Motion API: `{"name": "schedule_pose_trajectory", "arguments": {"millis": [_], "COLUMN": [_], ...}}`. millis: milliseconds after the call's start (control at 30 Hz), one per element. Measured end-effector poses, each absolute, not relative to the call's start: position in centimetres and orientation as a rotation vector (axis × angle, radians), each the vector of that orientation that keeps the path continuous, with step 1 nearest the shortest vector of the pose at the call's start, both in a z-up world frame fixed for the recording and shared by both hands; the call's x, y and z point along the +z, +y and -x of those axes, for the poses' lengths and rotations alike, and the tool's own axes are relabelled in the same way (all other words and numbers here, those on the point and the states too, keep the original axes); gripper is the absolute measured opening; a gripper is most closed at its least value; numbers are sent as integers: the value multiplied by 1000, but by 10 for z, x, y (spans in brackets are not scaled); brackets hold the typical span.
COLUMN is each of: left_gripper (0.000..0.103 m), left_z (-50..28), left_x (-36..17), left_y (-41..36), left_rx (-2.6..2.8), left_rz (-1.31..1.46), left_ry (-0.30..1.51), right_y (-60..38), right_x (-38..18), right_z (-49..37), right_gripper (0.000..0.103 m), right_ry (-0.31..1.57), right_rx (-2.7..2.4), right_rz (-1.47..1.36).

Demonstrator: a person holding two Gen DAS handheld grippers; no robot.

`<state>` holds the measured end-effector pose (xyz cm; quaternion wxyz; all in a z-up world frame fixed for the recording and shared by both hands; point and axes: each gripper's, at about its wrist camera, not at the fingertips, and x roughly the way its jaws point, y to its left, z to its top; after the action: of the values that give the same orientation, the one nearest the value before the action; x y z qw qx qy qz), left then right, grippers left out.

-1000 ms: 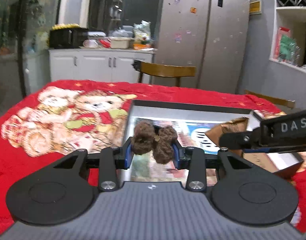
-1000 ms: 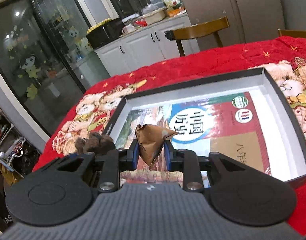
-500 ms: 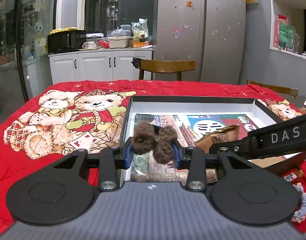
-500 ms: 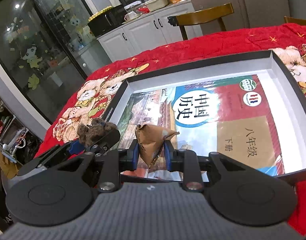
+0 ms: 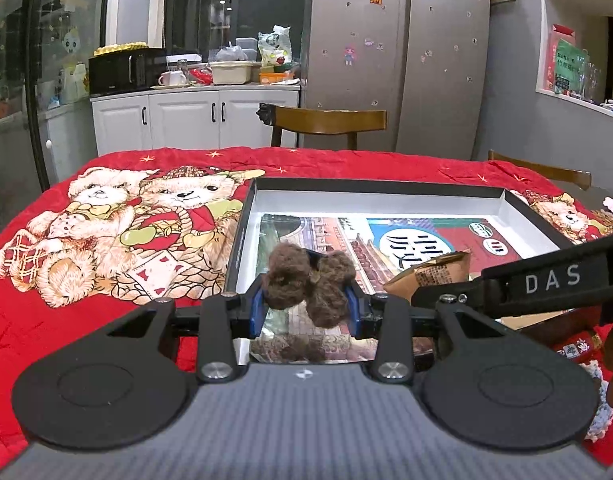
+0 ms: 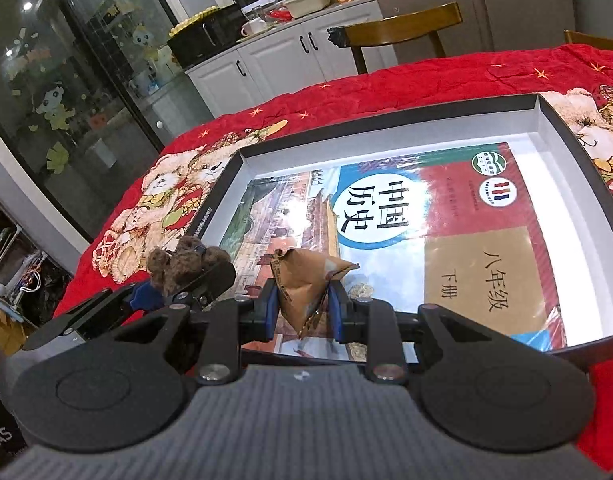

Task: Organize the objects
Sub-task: 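Carry the brown bow and paper cone with both grippers over the black box, then open both grippers to drop the bow and paper cone into the box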

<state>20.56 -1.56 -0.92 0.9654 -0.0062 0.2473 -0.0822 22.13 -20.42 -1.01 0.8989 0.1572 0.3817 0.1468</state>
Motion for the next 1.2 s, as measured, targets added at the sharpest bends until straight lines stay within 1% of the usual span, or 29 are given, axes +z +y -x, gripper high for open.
{"name": "schedule_pose_trajectory", "arguments": {"millis": [1200], "left_gripper": [45], "left_z": [-221], "left_x": [-9], "left_y": [-18], "left_rx": [-198], "left_rz": [30], "left_ry": [610], "right_y": [-205], "right_x": [-14], "right_z": [-224], "right_gripper": [30], "right_ry": [813], "right_rx": [306], "right_rz": [-321]}}
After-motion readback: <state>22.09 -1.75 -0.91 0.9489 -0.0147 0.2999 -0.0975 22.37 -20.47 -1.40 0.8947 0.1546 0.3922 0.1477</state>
